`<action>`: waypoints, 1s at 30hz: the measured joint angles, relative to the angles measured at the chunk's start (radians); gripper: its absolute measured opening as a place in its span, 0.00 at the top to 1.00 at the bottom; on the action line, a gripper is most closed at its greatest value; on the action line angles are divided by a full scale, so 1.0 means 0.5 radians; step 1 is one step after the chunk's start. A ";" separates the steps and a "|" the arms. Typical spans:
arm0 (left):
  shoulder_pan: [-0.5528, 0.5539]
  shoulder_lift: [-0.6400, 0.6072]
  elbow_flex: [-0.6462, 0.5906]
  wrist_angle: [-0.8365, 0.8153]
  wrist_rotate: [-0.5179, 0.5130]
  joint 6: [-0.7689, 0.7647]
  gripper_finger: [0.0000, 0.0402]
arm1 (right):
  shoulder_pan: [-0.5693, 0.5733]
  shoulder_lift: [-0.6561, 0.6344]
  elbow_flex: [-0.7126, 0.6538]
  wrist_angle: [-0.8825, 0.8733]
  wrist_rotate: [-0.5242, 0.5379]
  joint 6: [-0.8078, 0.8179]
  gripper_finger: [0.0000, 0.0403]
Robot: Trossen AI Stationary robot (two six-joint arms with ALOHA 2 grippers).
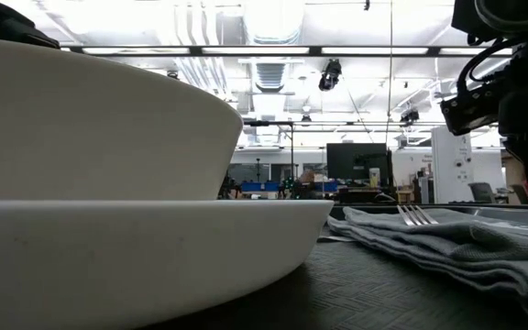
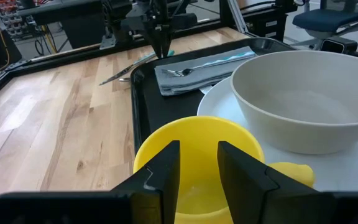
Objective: Set up tray
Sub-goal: Put the blue spoon on the gray napkin to the right of the white plate
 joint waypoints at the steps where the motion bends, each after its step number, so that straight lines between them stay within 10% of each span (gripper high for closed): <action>1: 0.000 0.000 0.000 0.001 0.000 0.000 0.77 | -0.001 0.001 -0.001 -0.001 0.000 -0.014 0.84; 20: -0.001 0.001 0.000 0.000 0.000 0.000 0.77 | -0.002 0.015 -0.017 0.020 0.040 -0.077 0.74; 30: 0.000 0.000 0.000 0.000 0.000 0.000 0.77 | -0.002 0.010 -0.015 -0.018 0.008 -0.062 0.87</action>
